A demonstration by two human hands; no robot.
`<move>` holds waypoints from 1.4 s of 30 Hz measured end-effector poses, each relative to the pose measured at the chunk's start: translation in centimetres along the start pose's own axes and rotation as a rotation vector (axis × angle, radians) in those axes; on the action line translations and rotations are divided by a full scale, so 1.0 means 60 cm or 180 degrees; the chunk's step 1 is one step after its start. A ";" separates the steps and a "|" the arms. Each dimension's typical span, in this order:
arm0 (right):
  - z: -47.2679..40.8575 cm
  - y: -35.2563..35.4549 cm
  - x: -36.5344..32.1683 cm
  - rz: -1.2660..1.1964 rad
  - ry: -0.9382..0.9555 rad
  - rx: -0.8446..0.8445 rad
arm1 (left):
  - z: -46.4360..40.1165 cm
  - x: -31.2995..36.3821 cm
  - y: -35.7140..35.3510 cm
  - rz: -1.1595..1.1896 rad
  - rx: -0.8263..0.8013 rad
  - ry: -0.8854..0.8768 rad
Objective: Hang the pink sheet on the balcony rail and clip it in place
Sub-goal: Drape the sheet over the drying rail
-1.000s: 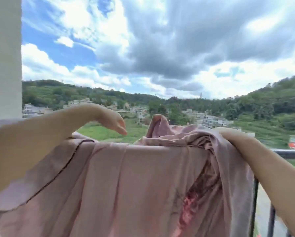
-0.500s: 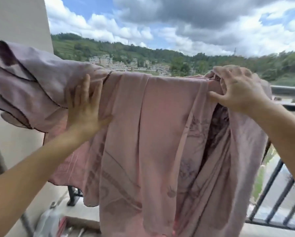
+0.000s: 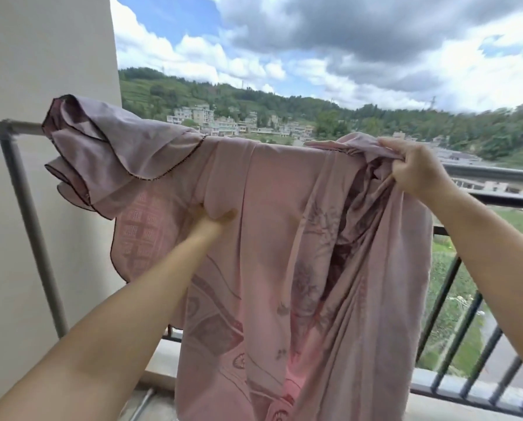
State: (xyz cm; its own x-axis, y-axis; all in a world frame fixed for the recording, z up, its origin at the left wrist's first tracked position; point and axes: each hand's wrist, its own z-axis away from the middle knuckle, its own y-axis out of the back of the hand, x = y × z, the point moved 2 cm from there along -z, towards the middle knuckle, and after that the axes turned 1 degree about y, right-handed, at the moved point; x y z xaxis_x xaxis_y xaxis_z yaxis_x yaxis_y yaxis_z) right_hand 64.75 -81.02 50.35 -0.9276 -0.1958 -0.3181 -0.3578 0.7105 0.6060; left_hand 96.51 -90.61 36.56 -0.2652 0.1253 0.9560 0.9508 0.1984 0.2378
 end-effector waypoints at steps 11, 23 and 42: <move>0.047 0.019 0.068 0.0515 -0.0758 -0.0616 | 0.035 0.075 0.047 -0.0100 -0.0160 -0.0625; 0.071 0.042 0.106 -0.0531 -0.1782 0.0443 | 0.097 0.085 0.097 -0.0044 -0.0074 -0.0762; 0.124 -0.110 -0.154 0.1107 -0.0140 -0.1838 | 0.365 0.070 -0.209 -0.1646 -0.2399 -0.1060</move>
State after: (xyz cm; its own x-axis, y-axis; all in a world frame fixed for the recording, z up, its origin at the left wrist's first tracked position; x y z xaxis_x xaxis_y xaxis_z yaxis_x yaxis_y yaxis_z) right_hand 76.48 -78.87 43.84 -0.9983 0.0154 -0.0561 -0.0505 0.2494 0.9671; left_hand 79.99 -71.28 33.83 -0.6004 0.4893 0.6325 0.5264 -0.3536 0.7732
